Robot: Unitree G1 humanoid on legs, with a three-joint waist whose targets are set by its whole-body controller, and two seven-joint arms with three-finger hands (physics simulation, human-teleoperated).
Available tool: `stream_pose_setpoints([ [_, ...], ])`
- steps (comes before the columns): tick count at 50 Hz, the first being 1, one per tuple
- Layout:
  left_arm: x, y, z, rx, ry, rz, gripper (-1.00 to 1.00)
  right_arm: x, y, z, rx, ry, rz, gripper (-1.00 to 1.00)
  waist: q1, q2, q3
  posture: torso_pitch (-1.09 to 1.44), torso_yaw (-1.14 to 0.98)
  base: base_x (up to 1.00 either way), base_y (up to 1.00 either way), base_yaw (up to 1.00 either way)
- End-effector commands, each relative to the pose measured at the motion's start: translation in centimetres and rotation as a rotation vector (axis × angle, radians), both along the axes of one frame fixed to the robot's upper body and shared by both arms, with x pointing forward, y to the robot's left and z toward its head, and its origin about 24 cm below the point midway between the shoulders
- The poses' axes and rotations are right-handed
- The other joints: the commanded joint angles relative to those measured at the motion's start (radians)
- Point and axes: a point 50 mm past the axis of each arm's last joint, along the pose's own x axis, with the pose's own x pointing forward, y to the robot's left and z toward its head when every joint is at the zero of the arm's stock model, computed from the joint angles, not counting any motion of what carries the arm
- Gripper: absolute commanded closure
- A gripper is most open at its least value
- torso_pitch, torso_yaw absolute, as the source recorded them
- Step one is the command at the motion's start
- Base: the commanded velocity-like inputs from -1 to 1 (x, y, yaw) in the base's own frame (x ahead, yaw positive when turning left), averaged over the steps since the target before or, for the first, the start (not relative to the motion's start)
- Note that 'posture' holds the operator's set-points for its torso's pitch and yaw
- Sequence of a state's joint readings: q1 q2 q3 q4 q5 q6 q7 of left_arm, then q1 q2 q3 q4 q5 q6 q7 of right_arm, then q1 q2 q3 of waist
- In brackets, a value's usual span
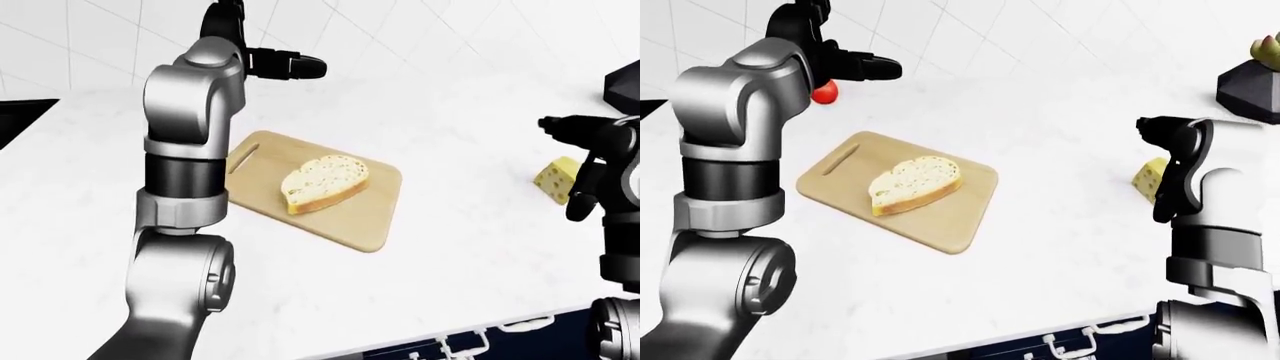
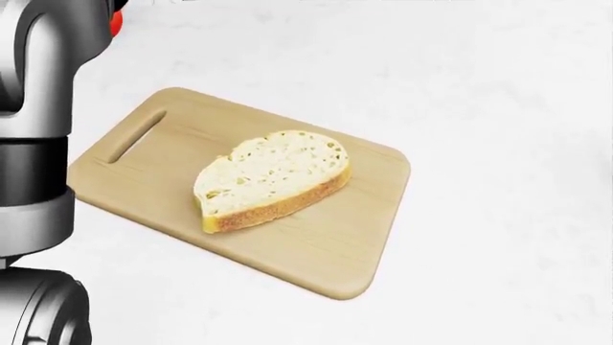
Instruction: Pick up the wedge of cheese and place it on the slice of bread to prepare a simple cheese on bread dish.
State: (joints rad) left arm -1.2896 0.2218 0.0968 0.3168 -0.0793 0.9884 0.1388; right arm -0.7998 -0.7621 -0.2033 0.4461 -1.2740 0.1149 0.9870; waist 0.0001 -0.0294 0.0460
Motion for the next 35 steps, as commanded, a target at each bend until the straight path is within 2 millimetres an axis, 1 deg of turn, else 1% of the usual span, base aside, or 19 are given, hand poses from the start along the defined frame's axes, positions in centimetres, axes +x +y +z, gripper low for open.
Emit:
stream_pose_setpoints([
  [1, -0.8, -0.1, 2.5, -0.006, -0.107, -0.006, -1.00, -0.3, -0.2, 2.0, -0.033, -0.086, -0.007, -1.00, 0.000, -0.007, -0.032, 0.00, 0.00, 0.00, 0.00, 0.00],
  [4, -0.7, 0.0, 2.2, -0.006, -0.103, -0.005, -1.00, -0.2, -0.2, 1.7, -0.031, -0.083, -0.009, -1.00, 0.000, -0.007, -0.031, 0.00, 0.00, 0.00, 0.00, 0.00],
  [13, -0.7, 0.1, 2.3, -0.008, -0.104, -0.003, -1.00, -0.2, -0.3, 1.0, -0.026, -0.077, -0.013, -1.00, 0.002, -0.008, -0.031, 0.00, 0.00, 0.00, 0.00, 0.00],
  [21, -0.8, 0.0, 2.3, -0.007, -0.105, -0.004, -1.00, -0.1, -0.3, 1.0, -0.024, -0.078, -0.013, -0.99, 0.002, -0.008, -0.031, 0.00, 0.00, 0.00, 0.00, 0.00],
  [22, -0.8, 0.0, 2.3, -0.006, -0.105, -0.004, -1.00, -0.1, -0.3, 1.0, -0.023, -0.078, -0.014, -0.93, 0.002, -0.008, -0.031, 0.00, 0.00, 0.00, 0.00, 0.00],
  [25, -0.8, 0.0, 2.4, -0.006, -0.105, -0.005, -1.00, -0.2, -0.3, 1.0, -0.024, -0.078, -0.014, -0.40, 0.002, -0.008, -0.031, 0.00, 0.00, 0.00, 0.00, 0.00],
  [26, -0.8, -0.1, 2.4, -0.006, -0.106, -0.006, -1.00, -0.2, -0.3, 1.1, -0.024, -0.079, -0.014, -0.32, 0.002, -0.008, -0.031, 0.00, 0.00, 0.00, 0.00, 0.00],
  [27, -0.8, -0.1, 2.5, -0.006, -0.106, -0.007, -1.00, -0.2, -0.3, 1.1, -0.024, -0.079, -0.014, -0.09, 0.002, -0.008, -0.031, 0.00, 0.00, 0.00, 0.00, 0.00],
  [28, -0.9, -0.1, 2.5, -0.005, -0.107, -0.008, -1.00, -0.2, -0.3, 1.1, -0.024, -0.079, -0.014, 0.06, 0.002, -0.008, -0.031, 0.00, 0.00, 0.00, 0.00, 0.00],
  [29, -0.9, -0.2, 2.6, -0.004, -0.108, -0.010, -1.00, -0.2, -0.3, 1.1, -0.023, -0.080, -0.014, 0.27, 0.002, -0.008, -0.031, 0.00, 0.00, 0.00, 0.00, 0.00],
  [30, -1.0, -0.2, 2.6, -0.005, -0.109, -0.011, -1.00, -0.1, -0.3, 1.1, -0.021, -0.080, -0.014, 0.36, 0.002, -0.008, -0.032, 0.00, 0.00, 0.00, 0.00, 0.00],
  [31, -1.0, -0.2, 2.7, -0.005, -0.110, -0.012, -1.00, -0.1, -0.2, 1.2, -0.021, -0.081, -0.013, 0.62, 0.002, -0.008, -0.032, 0.00, 0.00, 0.00, 0.00, 0.00],
  [33, -1.0, -0.2, 2.7, -0.005, -0.112, -0.014, -1.00, -0.1, -0.2, 1.3, -0.023, -0.082, -0.013, 1.00, 0.002, -0.008, -0.031, 0.00, 0.00, 0.00, 0.00, 0.00],
  [35, -1.0, -0.2, 2.6, -0.005, -0.112, -0.015, -1.00, -0.2, -0.3, 1.3, -0.024, -0.082, -0.013, 1.00, 0.002, -0.009, -0.031, 0.00, 0.00, 0.00, 0.00, 0.00],
])
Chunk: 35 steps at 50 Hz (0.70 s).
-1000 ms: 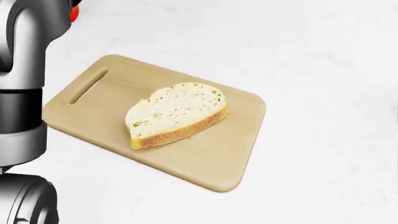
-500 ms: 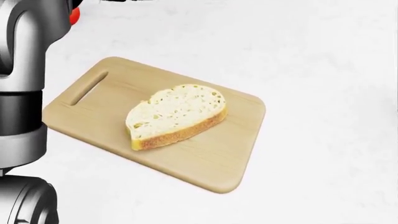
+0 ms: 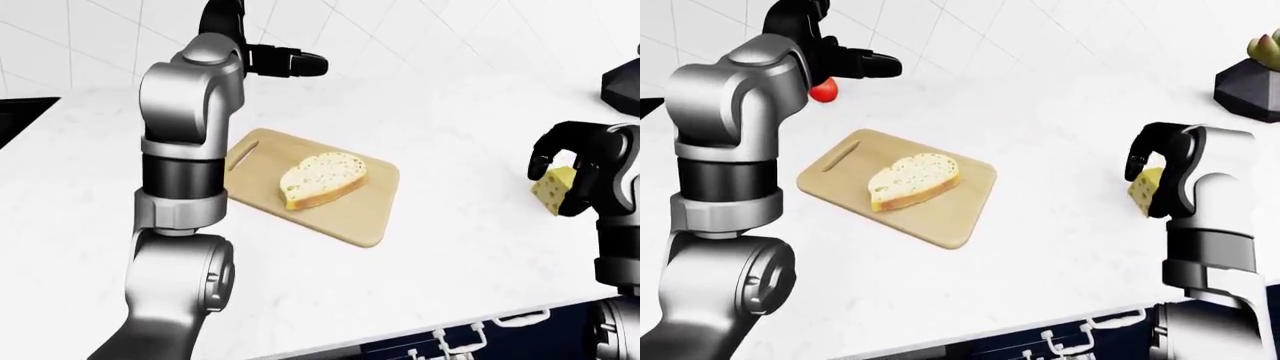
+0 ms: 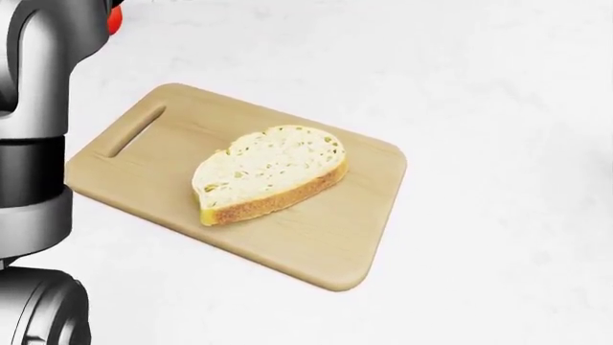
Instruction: Pick up the wedge of cheese and place it on the slice of bread to prepare a simple cheese on bread dish.
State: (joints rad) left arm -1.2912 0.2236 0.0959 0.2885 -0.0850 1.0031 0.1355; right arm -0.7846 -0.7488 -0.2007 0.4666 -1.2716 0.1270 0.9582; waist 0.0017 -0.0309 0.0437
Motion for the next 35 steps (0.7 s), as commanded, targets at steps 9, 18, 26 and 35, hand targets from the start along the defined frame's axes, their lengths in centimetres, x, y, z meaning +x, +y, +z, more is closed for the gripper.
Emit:
stream_pose_setpoints([
  [9, -0.7, 0.0, 2.3, -0.005, -0.101, -0.008, -1.00, -0.3, 0.0, 2.6, -0.040, -0.091, -0.004, 1.00, 0.000, -0.003, -0.029, 0.00, 0.00, 0.00, 0.00, 0.00],
  [18, -0.6, 0.4, 2.2, -0.006, -0.098, 0.002, -1.00, 0.0, 1.2, 6.1, -0.063, -0.130, 0.022, 1.00, -0.003, 0.004, -0.027, 0.00, 0.00, 0.00, 0.00, 0.00],
  [26, -0.4, 0.9, 2.4, -0.007, -0.099, 0.014, -1.00, 0.5, 3.0, 8.8, -0.067, -0.152, 0.059, 1.00, -0.006, 0.006, -0.026, 0.00, 0.00, 0.00, 0.00, 0.00],
  [35, 0.2, 2.2, 2.0, -0.004, -0.094, 0.041, -1.00, 1.1, 5.5, 11.6, -0.083, -0.167, 0.116, 1.00, -0.007, 0.014, -0.022, 0.00, 0.00, 0.00, 0.00, 0.00],
])
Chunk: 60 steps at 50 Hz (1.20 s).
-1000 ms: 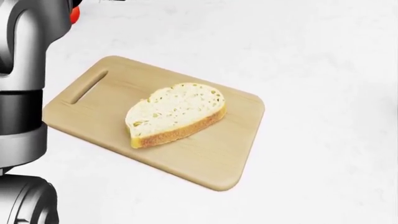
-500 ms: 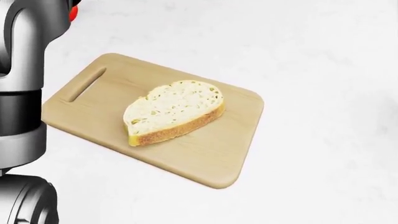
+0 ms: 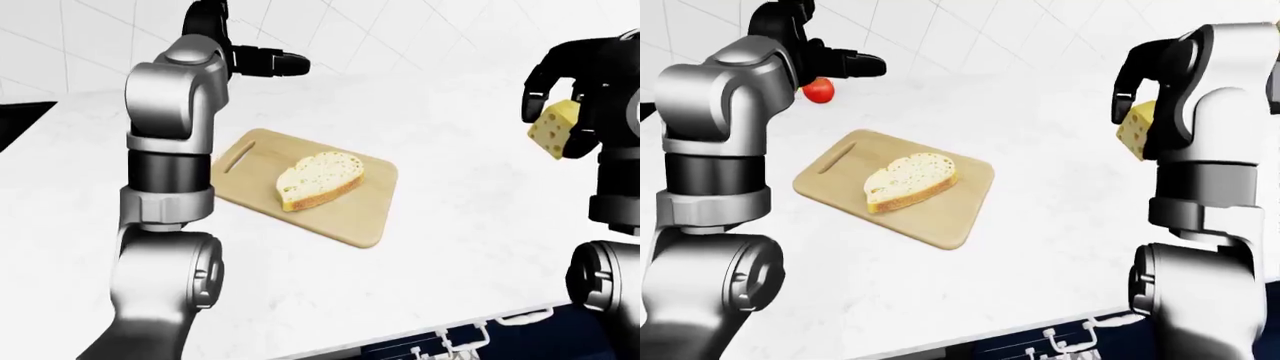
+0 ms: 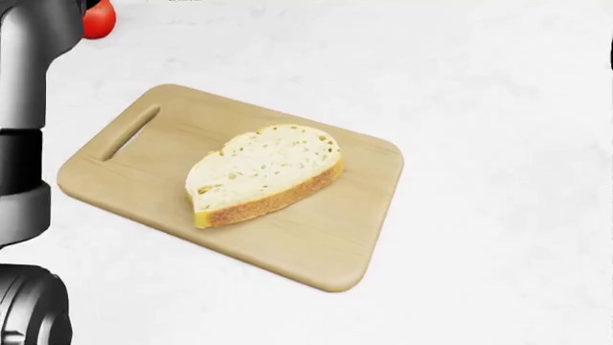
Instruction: Pick up the wedge of cheese and place it on the slice of bread to prepare a simple cheese on bread dish.
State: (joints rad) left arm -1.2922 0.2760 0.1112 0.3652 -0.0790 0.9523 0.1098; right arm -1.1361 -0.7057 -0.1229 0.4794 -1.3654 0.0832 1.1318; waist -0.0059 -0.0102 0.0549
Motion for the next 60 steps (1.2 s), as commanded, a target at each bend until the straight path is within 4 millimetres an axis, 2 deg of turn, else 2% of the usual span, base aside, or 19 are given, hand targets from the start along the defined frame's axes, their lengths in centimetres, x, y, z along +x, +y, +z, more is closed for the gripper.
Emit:
stream_pose_setpoints([
  [1, -0.5, 0.4, 2.4, -0.001, -0.106, 0.008, -1.00, -0.6, 0.5, 2.6, -0.028, -0.084, 0.007, 1.00, 0.001, -0.005, -0.032, 0.00, 0.00, 0.00, 0.00, 0.00],
  [17, 0.9, 4.4, 2.5, -0.006, -0.101, 0.102, -1.00, 1.0, 7.1, 6.9, -0.056, -0.101, 0.168, 1.00, -0.007, 0.017, -0.029, 0.00, 0.00, 0.00, 0.00, 0.00],
  [28, 1.2, 5.7, 2.2, -0.012, -0.096, 0.130, -1.00, 2.1, 12.2, 8.0, -0.078, -0.116, 0.293, 1.00, -0.012, 0.030, -0.027, 0.00, 0.00, 0.00, 0.00, 0.00],
  [35, 1.5, 6.3, 1.8, -0.017, -0.089, 0.143, -1.00, 2.7, 15.5, 8.2, -0.112, -0.107, 0.368, 1.00, -0.015, 0.040, -0.026, 0.00, 0.00, 0.00, 0.00, 0.00],
  [44, 1.7, 7.0, 1.2, -0.022, -0.082, 0.156, -1.00, 3.1, 18.7, 8.8, -0.129, -0.107, 0.442, 1.00, -0.020, 0.051, -0.025, 0.00, 0.00, 0.00, 0.00, 0.00],
  [60, 2.0, 8.3, 0.8, -0.028, -0.073, 0.184, -1.00, 3.3, 24.6, 7.3, -0.165, -0.072, 0.596, 1.00, -0.028, 0.070, -0.026, 0.00, 0.00, 0.00, 0.00, 0.00],
])
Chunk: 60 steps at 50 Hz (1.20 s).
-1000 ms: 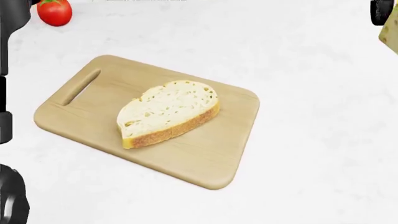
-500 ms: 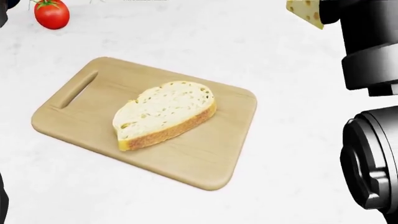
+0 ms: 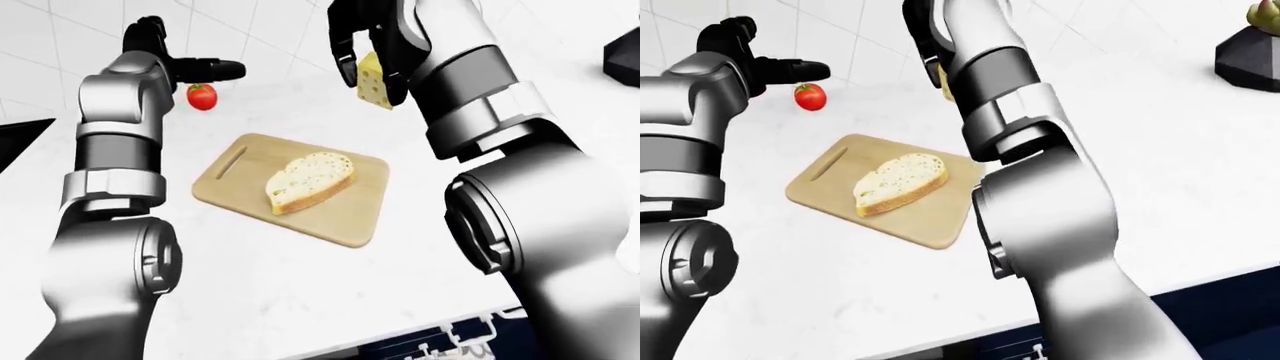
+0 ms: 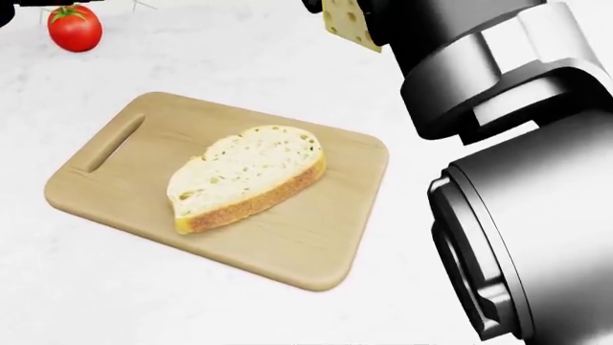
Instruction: Pick up the wedge of cheese and place it on the slice of bread to prepare a simple cheese on bread dish.
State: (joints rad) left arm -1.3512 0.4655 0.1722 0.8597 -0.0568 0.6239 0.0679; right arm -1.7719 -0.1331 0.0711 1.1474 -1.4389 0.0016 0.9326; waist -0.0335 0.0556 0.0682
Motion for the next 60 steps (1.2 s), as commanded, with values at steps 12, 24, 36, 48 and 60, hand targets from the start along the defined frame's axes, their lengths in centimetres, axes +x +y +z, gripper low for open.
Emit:
stream_pose_setpoints([
  [12, -0.5, 0.4, 2.9, 0.015, -0.115, 0.007, -1.00, -1.7, 3.2, 2.5, 0.045, -0.085, 0.109, 1.00, -0.006, 0.015, -0.037, 0.00, 0.00, 0.00, 0.00, 0.00],
  [24, -0.5, 0.3, 2.8, 0.017, -0.113, 0.007, -1.00, -1.6, 5.0, 0.8, 0.054, -0.058, 0.161, 1.00, -0.010, 0.022, -0.040, 0.00, 0.00, 0.00, 0.00, 0.00],
  [36, -0.5, 0.8, 2.5, 0.012, -0.108, 0.014, -1.00, -2.2, 7.2, 0.1, 0.058, -0.037, 0.225, 1.00, -0.016, 0.031, -0.041, 0.00, 0.00, 0.00, 0.00, 0.00],
  [48, -0.1, 1.9, 1.3, -0.001, -0.090, 0.038, -1.00, -2.5, 8.8, -1.2, 0.063, -0.005, 0.269, 1.00, -0.019, 0.038, -0.045, 0.00, 0.00, 0.00, 0.00, 0.00],
  [60, 0.1, 1.7, 0.9, 0.003, -0.082, 0.037, -1.00, -2.6, 10.2, -3.1, 0.078, 0.024, 0.323, 1.00, -0.021, 0.043, -0.049, 0.00, 0.00, 0.00, 0.00, 0.00],
])
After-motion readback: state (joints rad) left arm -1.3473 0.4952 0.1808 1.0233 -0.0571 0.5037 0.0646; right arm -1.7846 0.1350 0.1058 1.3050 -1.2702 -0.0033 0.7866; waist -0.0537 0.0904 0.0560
